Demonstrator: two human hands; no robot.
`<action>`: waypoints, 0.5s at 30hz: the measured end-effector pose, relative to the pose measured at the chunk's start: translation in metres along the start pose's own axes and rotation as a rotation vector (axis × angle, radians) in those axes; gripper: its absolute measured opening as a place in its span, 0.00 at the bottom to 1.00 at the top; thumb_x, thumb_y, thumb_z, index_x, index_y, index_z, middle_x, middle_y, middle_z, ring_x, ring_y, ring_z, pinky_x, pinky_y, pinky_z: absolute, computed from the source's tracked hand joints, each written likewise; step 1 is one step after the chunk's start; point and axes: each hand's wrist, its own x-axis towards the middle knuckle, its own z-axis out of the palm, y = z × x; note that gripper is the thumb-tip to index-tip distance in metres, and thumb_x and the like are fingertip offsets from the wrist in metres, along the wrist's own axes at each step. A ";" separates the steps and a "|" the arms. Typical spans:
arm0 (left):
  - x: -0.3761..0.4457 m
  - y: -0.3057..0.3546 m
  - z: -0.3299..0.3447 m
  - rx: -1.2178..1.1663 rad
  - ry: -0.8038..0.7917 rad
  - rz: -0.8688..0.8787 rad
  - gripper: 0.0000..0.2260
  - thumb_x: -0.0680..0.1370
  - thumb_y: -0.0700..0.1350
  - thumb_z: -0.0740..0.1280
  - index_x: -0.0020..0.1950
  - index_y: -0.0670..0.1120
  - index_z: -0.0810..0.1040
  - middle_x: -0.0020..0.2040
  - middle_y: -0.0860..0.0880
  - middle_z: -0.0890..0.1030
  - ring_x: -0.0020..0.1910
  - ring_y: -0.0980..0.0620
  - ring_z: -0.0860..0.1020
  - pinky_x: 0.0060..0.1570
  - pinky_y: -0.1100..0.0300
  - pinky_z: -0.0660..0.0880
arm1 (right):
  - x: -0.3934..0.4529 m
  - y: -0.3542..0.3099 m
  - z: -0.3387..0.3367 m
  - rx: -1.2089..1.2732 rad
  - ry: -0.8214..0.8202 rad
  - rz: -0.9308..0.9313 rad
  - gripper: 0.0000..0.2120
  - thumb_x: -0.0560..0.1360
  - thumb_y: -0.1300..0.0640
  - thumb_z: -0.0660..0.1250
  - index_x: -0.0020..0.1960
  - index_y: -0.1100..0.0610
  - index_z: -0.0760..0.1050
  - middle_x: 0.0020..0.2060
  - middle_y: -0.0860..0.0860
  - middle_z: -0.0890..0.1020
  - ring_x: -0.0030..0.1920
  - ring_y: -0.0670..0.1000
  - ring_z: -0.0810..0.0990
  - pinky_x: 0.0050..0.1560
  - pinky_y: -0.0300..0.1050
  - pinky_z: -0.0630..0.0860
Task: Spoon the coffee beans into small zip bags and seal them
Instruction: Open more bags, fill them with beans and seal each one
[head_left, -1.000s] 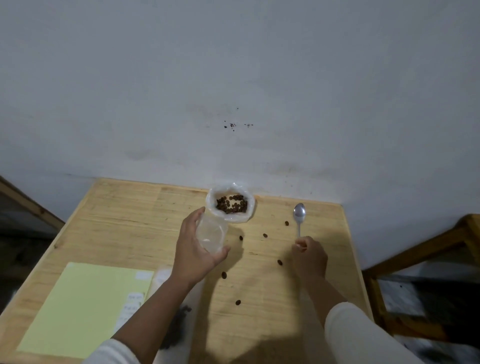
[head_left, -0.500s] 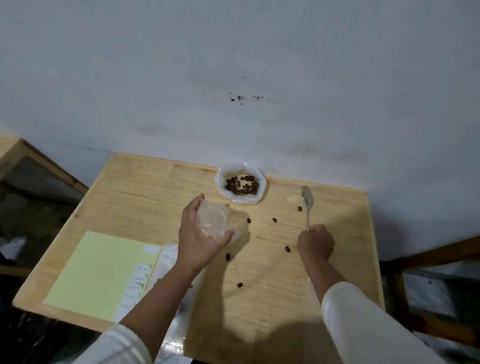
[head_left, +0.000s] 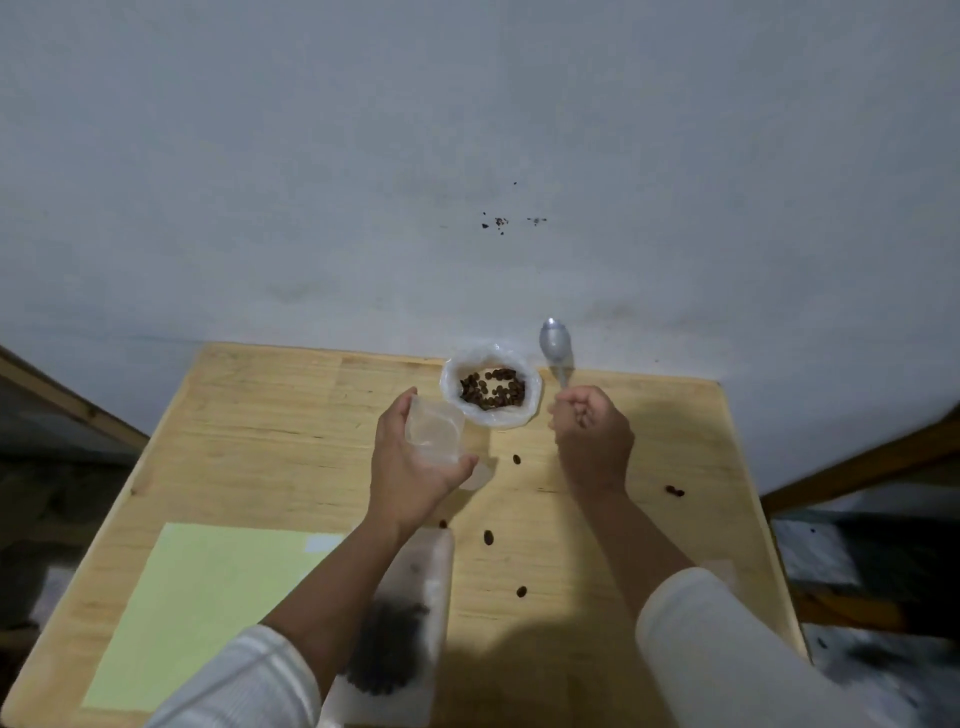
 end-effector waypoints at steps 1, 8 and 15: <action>0.003 -0.002 -0.001 0.003 -0.017 0.005 0.44 0.62 0.48 0.80 0.73 0.46 0.61 0.70 0.51 0.65 0.66 0.57 0.64 0.65 0.62 0.63 | -0.004 -0.005 0.004 0.029 0.000 -0.005 0.07 0.68 0.56 0.62 0.39 0.57 0.78 0.31 0.55 0.81 0.34 0.51 0.78 0.36 0.40 0.74; 0.014 -0.013 -0.008 -0.029 -0.127 -0.002 0.46 0.61 0.51 0.79 0.73 0.48 0.59 0.70 0.52 0.64 0.65 0.59 0.63 0.64 0.63 0.63 | -0.018 -0.003 0.030 0.111 0.099 0.142 0.10 0.77 0.58 0.60 0.38 0.53 0.75 0.30 0.49 0.80 0.33 0.50 0.79 0.38 0.45 0.77; 0.020 -0.014 -0.003 -0.093 -0.177 -0.056 0.45 0.62 0.49 0.80 0.73 0.51 0.59 0.69 0.54 0.63 0.62 0.62 0.63 0.55 0.78 0.59 | -0.005 0.009 0.045 0.161 0.196 0.407 0.11 0.78 0.60 0.55 0.40 0.54 0.72 0.31 0.49 0.79 0.29 0.48 0.77 0.28 0.33 0.73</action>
